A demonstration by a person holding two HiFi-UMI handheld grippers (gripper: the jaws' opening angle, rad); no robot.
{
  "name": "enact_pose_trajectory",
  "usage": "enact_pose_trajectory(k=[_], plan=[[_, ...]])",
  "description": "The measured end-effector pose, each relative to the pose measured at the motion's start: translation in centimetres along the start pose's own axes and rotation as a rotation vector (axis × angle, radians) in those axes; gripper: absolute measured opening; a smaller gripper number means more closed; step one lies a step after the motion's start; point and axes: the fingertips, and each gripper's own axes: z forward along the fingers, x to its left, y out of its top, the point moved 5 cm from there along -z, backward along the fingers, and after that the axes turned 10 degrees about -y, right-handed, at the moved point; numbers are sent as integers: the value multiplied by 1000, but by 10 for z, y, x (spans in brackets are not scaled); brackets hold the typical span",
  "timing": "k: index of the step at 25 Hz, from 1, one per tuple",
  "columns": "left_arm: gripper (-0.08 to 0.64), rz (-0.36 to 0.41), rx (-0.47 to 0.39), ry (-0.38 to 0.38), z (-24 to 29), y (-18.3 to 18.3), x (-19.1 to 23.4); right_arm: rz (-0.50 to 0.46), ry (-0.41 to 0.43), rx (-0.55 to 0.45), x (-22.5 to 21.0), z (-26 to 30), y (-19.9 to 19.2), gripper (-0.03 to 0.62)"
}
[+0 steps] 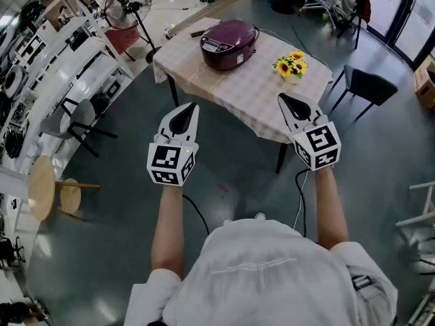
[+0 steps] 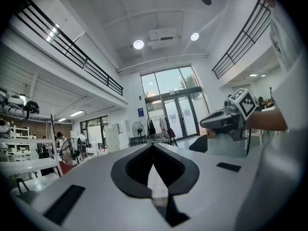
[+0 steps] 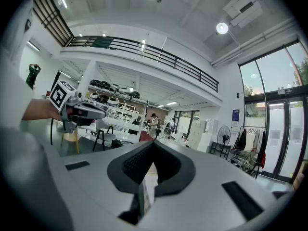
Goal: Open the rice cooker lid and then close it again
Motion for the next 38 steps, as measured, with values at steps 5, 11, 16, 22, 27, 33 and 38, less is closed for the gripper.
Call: enact_pose_trajectory(k=[5,11,16,22,27,33,38], plan=[[15,-2,35,-10,-4,-4,4,35,0,-20,5,0,3,25],[17,-3,61,-4,-8,-9,8,81,30,-13,9,-1,0,25],[18,-1,72,-7,-10,-12,11,102,45,5,14,3,-5,28],[73,-5,74,-9,-12,-16,14,113,65,16,18,6,-7,73],[133,-2,80,-24,-10,-20,18,97,76,13,22,12,-5,150],[150,-9,92,8,-15,-29,33,73,76,29,31,22,-7,198],[152,-23,107,35,-23,-36,51,66,67,28,39,34,0,196]])
